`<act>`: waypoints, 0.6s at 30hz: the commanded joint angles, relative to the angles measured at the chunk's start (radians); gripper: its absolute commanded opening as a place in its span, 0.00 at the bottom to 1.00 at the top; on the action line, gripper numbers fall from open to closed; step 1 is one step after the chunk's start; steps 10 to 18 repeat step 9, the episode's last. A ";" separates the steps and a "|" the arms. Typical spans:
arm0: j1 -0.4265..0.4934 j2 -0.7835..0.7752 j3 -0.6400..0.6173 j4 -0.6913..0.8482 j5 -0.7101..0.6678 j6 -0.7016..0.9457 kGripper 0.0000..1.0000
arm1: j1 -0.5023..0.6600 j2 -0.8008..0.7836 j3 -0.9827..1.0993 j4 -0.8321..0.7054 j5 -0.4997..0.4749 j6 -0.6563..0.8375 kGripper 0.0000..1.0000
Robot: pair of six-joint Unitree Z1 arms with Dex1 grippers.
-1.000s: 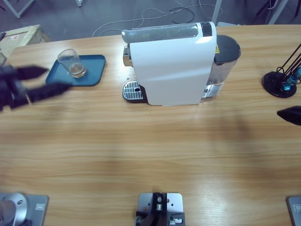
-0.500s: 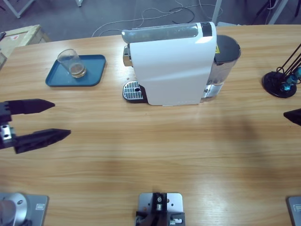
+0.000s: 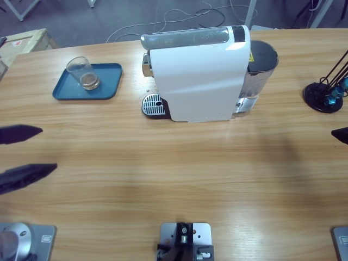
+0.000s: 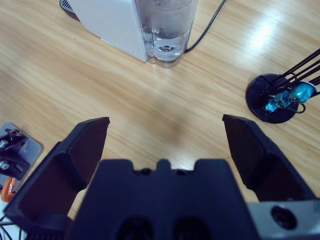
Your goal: Pour coffee
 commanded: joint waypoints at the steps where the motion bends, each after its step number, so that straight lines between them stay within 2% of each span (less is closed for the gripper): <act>1: -0.008 -0.066 -0.005 0.086 0.037 -0.011 1.00 | -0.007 -0.035 0.025 -0.007 -0.020 -0.005 1.00; 18: -0.007 -0.061 0.004 0.071 0.025 -0.013 1.00 | -0.007 -0.054 0.030 -0.011 -0.023 -0.010 1.00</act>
